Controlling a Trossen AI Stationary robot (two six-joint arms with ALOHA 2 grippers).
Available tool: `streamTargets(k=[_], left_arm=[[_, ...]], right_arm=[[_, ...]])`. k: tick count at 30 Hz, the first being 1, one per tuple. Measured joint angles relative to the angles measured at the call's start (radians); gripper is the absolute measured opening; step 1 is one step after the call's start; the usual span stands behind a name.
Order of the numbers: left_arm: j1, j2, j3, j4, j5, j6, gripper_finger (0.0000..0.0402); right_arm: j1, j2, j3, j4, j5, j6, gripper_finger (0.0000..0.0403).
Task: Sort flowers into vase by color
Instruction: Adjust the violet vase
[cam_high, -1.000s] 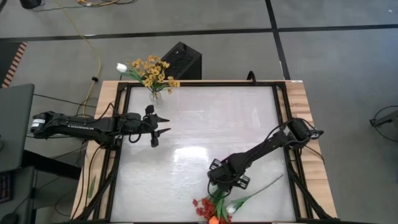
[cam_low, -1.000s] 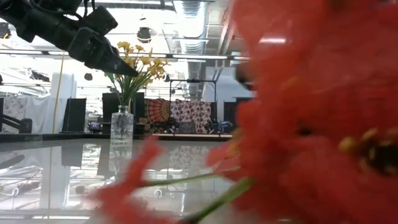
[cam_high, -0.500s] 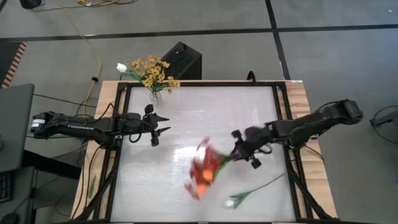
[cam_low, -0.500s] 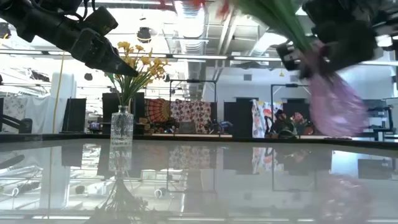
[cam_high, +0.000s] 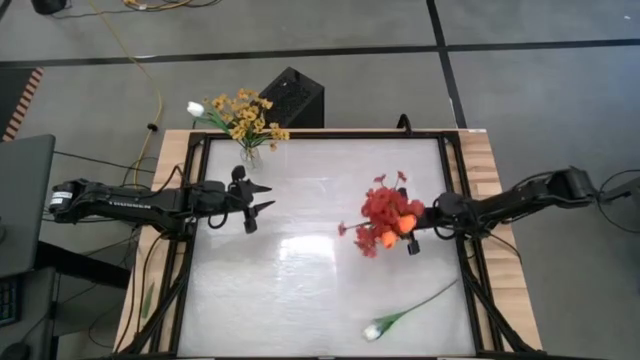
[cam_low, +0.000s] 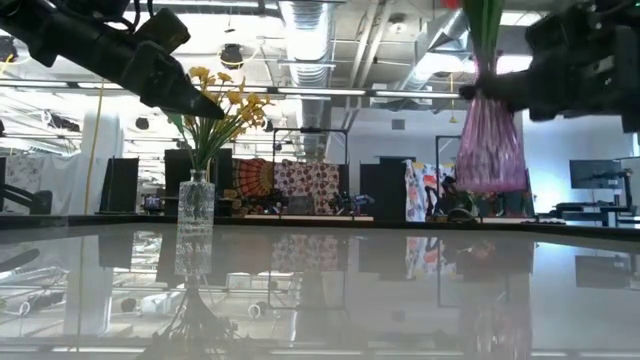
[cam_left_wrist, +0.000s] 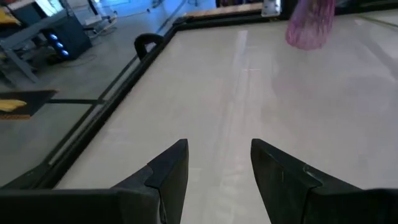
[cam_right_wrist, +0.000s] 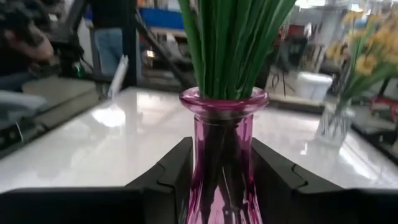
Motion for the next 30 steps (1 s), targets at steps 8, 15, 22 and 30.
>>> streamTargets(k=[8,15,22,30], left_arm=[[0.000,0.000,0.000,0.009,-0.016,-0.001,0.0164],[0.000,0.000,0.000,0.006,-0.016,-0.011,0.0164],[0.000,0.000,0.000,0.000,-0.016,-0.012,0.0164],[0.000,0.000,0.000,-0.008,-0.011,-0.030,0.0164]], right_arm=[[0.001,0.217,-0.001,0.150,0.019,-0.006,0.0155],[0.002,0.445,-0.001,0.382,0.011,0.009,0.0155],[0.002,0.656,0.003,0.646,-0.021,0.052,0.0155],[0.002,0.746,0.047,0.648,-0.021,0.053,0.0155]])
